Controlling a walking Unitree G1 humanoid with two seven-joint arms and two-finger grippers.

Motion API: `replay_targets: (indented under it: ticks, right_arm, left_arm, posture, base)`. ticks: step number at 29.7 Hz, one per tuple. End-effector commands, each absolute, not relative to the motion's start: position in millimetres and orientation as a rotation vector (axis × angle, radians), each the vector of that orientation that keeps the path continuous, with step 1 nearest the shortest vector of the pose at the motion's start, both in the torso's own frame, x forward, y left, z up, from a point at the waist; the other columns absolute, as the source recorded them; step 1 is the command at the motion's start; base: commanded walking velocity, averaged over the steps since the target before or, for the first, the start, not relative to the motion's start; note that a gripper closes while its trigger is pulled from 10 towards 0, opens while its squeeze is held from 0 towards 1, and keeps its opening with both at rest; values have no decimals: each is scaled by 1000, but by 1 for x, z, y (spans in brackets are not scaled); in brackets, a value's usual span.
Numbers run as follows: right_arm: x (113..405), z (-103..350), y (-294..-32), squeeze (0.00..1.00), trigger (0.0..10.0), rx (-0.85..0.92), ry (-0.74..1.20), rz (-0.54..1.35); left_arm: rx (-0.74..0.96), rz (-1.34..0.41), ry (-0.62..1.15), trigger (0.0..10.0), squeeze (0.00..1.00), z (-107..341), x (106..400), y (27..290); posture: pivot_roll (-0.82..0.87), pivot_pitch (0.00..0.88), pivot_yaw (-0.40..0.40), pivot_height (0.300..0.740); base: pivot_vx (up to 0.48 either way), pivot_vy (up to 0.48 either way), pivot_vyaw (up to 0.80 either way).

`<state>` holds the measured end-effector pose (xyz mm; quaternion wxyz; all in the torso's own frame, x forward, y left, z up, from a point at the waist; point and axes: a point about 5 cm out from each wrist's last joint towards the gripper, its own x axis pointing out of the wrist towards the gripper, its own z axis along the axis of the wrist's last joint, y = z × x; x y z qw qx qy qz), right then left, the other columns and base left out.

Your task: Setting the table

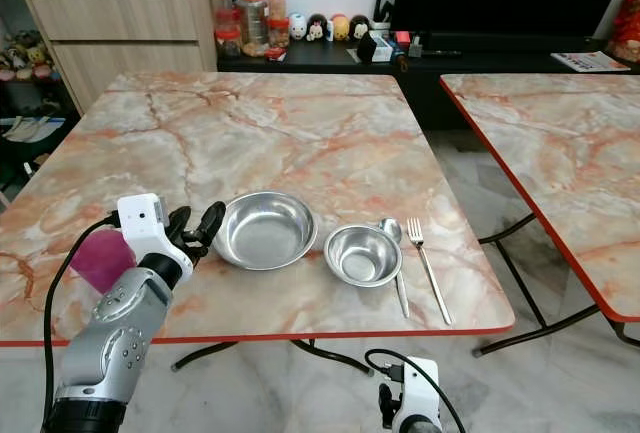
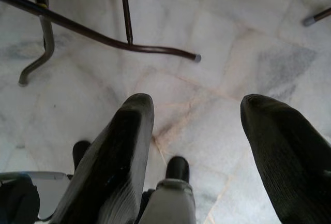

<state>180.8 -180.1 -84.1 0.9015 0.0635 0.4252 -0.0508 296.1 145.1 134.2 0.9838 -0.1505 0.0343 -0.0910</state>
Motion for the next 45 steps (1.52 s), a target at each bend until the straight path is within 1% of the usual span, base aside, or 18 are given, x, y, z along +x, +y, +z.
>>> replay_targets:
  ticks: [1, 5, 6, 7, 8, 11, 13, 14, 19, 20, 21, 28, 30, 37, 45]
  right_arm:
    - [179, -85, -180, 0, 10000, 116, 897, -101]
    - [167, -91, -182, 0, 10000, 100, 937, -101]
    - [165, -92, -182, 0, 10000, 101, 943, -103]
    - [164, -92, -182, 0, 10000, 102, 947, -105]
    - [162, -93, -183, 0, 10000, 106, 952, -109]
    - [158, -94, -184, 0, 10000, 114, 960, -122]
    - [156, -95, -185, 0, 10000, 112, 969, -129]
    - [154, -96, -186, 0, 10000, 84, 987, -123]
    - [155, -96, -185, 0, 10000, 98, 974, -133]
    - [155, -95, -186, 0, 10000, 107, 968, -143]
    - [156, -95, -186, 0, 10000, 110, 965, -149]
    - [159, -93, -189, 0, 10000, 95, 959, -145]
    - [161, -93, -188, 0, 10000, 80, 956, -134]
    - [162, -93, -186, 0, 10000, 84, 954, -131]
    - [164, -91, -191, 0, 10000, 70, 950, -127]
  left_arm:
    - [-281, -200, 84, 10000, 0, 137, 296, 142]
    - [-237, -197, 116, 10000, 0, 134, 297, 142]
    - [-210, -194, 112, 10000, 282, 134, 297, 143]
    - [-191, -192, 108, 10000, 282, 135, 298, 143]
    - [-182, -197, 108, 10000, 1000, 135, 298, 142]
    - [-192, -209, 116, 10000, 1000, 137, 299, 139]
    - [-172, -204, 113, 10000, 1000, 137, 301, 138]
    - [-155, -197, 119, 10000, 1000, 136, 302, 138]
    - [-150, -188, 137, 10000, 1000, 133, 306, 136]
    - [-150, -190, 146, 10000, 867, 132, 307, 135]
    - [-141, -189, 151, 10000, 0, 132, 308, 134]
    - [-102, -191, 174, 10000, 0, 130, 313, 132]
    - [-56, -191, 177, 10000, 0, 128, 315, 132]
    - [-85, -184, 220, 10000, 0, 122, 324, 127]
    - [-129, -146, 240, 10000, 0, 118, 334, 128]
  posture:
    - [69, 0, -30, 740]
    - [71, 0, -25, 740]
    - [70, 0, -24, 740]
    - [70, 0, -24, 740]
    - [71, 0, -24, 740]
    - [74, 0, -25, 740]
    - [73, 0, -25, 740]
    - [63, 0, -21, 740]
    - [53, 0, -14, 740]
    - [53, 0, -14, 740]
    - [53, 0, -14, 740]
    - [55, 0, -17, 740]
    - [46, 0, -9, 740]
    - [48, 0, -20, 740]
    - [37, 0, -33, 740]
  base:
    - [0, 0, 0]
    - [0, 0, 0]
    - [0, 0, 0]
    - [0, 0, 0]
    - [0, 0, 0]
    - [0, 0, 0]
    - [0, 0, 0]
    - [0, 0, 0]
    - [0, 0, 0]
    - [0, 0, 0]
    - [0, 0, 0]
    - [0, 0, 0]
    - [0, 0, 0]
    - [0, 0, 0]
    - [0, 0, 0]
